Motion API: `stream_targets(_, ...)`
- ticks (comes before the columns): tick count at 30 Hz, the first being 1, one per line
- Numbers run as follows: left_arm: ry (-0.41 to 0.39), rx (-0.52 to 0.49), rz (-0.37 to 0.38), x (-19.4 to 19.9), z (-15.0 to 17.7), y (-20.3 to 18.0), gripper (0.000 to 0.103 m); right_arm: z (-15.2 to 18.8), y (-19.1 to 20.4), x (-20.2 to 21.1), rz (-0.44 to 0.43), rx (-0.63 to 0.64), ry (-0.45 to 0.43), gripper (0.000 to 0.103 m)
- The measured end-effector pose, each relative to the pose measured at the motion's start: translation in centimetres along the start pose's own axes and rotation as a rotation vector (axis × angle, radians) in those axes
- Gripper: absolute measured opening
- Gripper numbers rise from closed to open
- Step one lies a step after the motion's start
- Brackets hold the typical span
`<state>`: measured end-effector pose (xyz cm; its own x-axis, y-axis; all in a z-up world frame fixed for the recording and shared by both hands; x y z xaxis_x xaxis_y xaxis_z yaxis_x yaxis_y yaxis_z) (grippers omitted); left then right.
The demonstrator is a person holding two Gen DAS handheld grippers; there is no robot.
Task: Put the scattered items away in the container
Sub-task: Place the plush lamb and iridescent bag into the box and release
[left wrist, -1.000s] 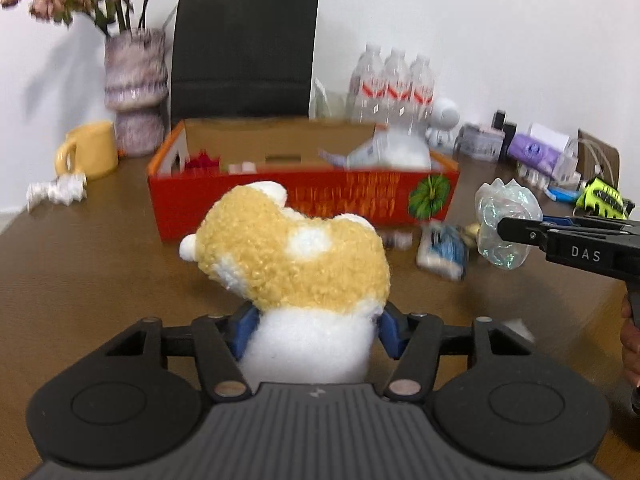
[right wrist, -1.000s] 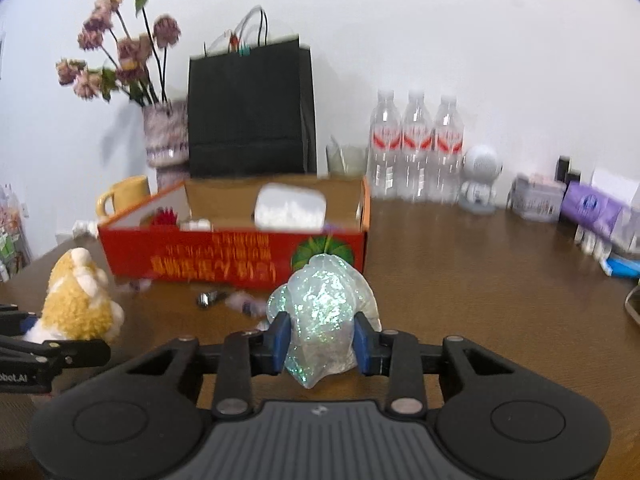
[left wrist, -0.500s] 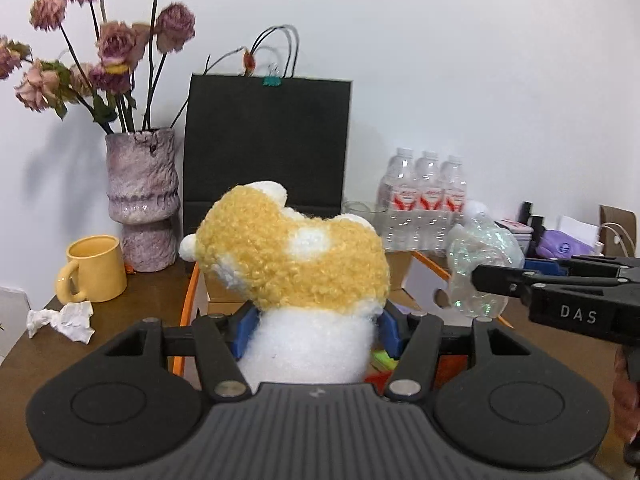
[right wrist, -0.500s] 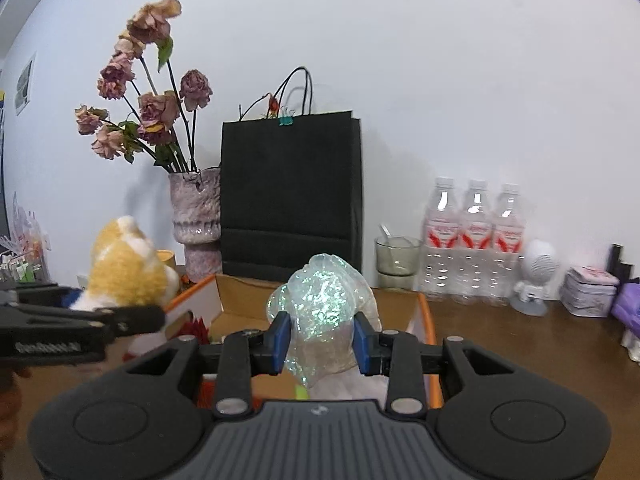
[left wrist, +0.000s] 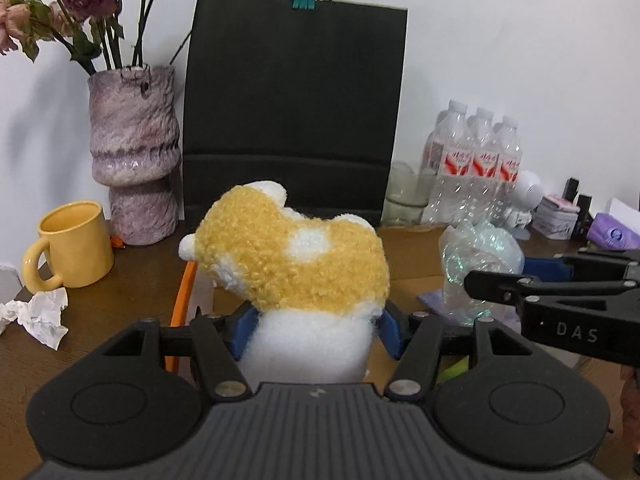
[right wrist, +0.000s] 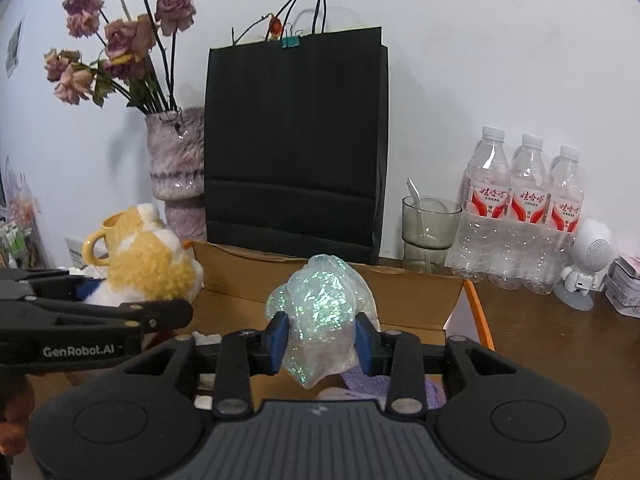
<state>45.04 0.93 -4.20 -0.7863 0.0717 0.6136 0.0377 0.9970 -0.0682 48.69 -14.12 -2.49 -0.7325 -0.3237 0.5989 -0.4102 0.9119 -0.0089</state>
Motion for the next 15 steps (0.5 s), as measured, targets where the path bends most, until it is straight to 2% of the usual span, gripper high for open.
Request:
stream_targets(1, 0.009, -0.001, -0.003, -0.1, 0.1, 0.0, 0.079, 0.1, 0.0, -0.1, 0.003, 0.002, 0.004, 0.044)
stream_targets(3, 0.009, 0.003, -0.019, -0.1, 0.1, 0.1, 0.093, 0.2, -0.2, -0.1, 0.008, -0.01, 0.011, 0.066)
stream_targets(4, -0.001, 0.001, -0.032, 0.2, 0.1, 0.1, 0.097, 0.2, -0.4, 0.0, 0.023, -0.019, 0.008, 0.074)
stream_targets(6, -0.02, -0.006, -0.055, 0.7, -0.2, 0.3, 0.103, 0.0, -0.9, 0.2, 0.033, -0.03, 0.008, 0.081)
stream_targets(8, -0.036, -0.004, -0.062, 1.1, -0.5, 0.4, 0.103, -0.1, -1.4, 0.4, 0.024, -0.053, 0.01, 0.09)
stream_targets(11, -0.038, 0.0, -0.073, 1.4, -0.5, 0.5, 0.103, -0.1, -1.7, 0.6, 0.01, -0.073, 0.015, 0.095)
stream_targets(15, -0.034, -0.011, -0.09, 1.4, -0.5, 0.3, 0.103, -0.2, -1.8, 0.5, 0.024, -0.073, 0.023, 0.096)
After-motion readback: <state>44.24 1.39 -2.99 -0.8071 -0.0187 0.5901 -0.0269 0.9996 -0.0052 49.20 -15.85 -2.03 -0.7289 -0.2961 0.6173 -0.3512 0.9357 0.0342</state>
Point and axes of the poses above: each gripper's, at about its wrist camera, not at the fingertips, and x roughly against the way its jaws point, y to its left, z to its underside, the point moved 9 cm from there along -x, roughly the way its jaws point, and after that the axes turned 9 degrees about y, right-handed, at the moved point
